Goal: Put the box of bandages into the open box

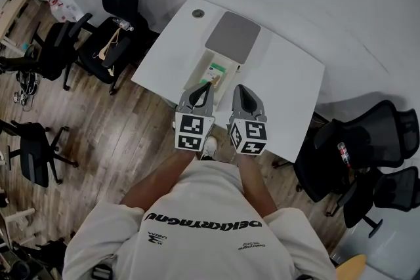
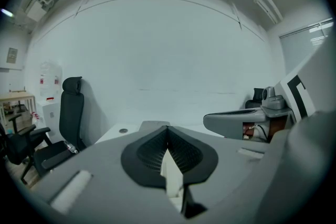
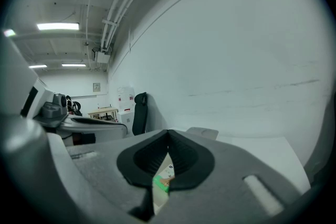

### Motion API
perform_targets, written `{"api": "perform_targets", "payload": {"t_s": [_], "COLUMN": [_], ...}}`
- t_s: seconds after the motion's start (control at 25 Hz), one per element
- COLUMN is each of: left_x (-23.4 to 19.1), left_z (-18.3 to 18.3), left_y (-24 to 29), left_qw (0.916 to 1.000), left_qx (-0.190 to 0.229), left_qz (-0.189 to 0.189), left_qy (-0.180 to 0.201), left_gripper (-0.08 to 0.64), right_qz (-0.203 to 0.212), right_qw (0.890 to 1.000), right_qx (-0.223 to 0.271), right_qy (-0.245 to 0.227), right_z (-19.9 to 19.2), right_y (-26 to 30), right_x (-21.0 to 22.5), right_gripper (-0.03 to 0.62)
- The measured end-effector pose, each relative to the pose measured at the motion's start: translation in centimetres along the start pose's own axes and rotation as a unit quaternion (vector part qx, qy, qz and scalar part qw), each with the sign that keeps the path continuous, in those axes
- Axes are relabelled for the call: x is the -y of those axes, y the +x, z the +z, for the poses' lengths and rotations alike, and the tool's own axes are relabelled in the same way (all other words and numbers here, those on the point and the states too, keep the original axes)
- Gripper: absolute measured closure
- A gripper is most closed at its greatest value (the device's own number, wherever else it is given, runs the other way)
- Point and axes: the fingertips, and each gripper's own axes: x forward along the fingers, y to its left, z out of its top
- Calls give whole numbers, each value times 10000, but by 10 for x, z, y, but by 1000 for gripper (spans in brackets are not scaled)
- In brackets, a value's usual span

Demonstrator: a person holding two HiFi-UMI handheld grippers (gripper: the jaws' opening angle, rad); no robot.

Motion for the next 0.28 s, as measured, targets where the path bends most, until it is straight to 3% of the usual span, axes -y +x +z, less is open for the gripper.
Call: {"api": "perform_targets", "payload": {"t_s": [0.28], "left_x": [-4], "left_z": [1], "left_y": [0], "left_qw": [10000], "left_qx": [22], "left_qz": [14], "left_qy": [-32], "left_gripper": [563], "right_qz": [57], "right_qw": [10000], "right_qx": [13], "right_qy": [-25], "right_z": [1], "right_y": [3], "right_x": [-3], "right_gripper": [594]}}
